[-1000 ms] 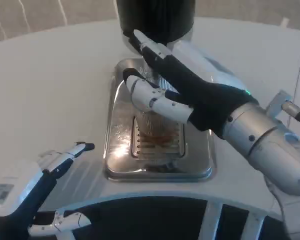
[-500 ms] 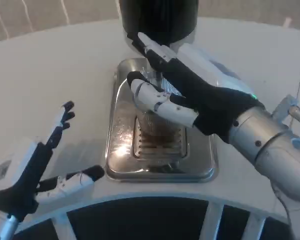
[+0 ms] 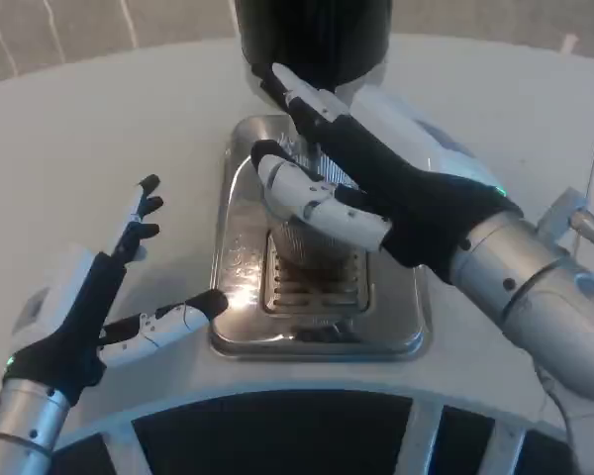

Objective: Grasp the cup under the faucet to collect the drink, then remove the cup.

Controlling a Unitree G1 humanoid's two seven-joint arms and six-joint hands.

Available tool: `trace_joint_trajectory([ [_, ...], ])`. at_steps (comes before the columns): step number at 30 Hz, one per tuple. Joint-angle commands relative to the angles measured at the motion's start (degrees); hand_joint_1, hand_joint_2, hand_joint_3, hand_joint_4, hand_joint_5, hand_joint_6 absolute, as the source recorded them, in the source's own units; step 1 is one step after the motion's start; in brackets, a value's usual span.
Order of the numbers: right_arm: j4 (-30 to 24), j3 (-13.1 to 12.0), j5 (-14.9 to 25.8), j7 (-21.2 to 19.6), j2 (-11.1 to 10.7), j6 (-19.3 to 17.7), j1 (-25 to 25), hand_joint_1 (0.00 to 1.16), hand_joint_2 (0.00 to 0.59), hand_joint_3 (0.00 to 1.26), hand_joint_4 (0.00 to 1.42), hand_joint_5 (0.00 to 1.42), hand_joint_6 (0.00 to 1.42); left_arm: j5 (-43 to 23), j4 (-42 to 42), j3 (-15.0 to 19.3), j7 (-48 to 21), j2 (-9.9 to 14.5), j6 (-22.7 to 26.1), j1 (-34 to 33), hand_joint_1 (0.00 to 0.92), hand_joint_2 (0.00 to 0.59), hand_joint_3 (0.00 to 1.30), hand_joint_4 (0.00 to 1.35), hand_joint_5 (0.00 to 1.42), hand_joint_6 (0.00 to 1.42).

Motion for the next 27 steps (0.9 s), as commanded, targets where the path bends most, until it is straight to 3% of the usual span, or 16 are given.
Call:
trace_joint_trajectory([
  [1,0.94,2.41,1.36,3.37,0.25,0.68,1.93,0.00,0.536,0.00,0.00,0.00,0.00,0.47,2.39,-0.74,0.05,-0.32,-0.32,-1.32,0.203,0.033,0.00,0.00,0.18,0.27],
  [27,0.54,2.00,0.87,3.58,-0.03,1.58,2.26,0.00,0.558,0.00,0.00,0.00,0.00,3.75,16.32,-5.55,3.91,-2.20,-3.48,-12.75,0.201,0.031,0.00,0.00,0.18,0.28],
])
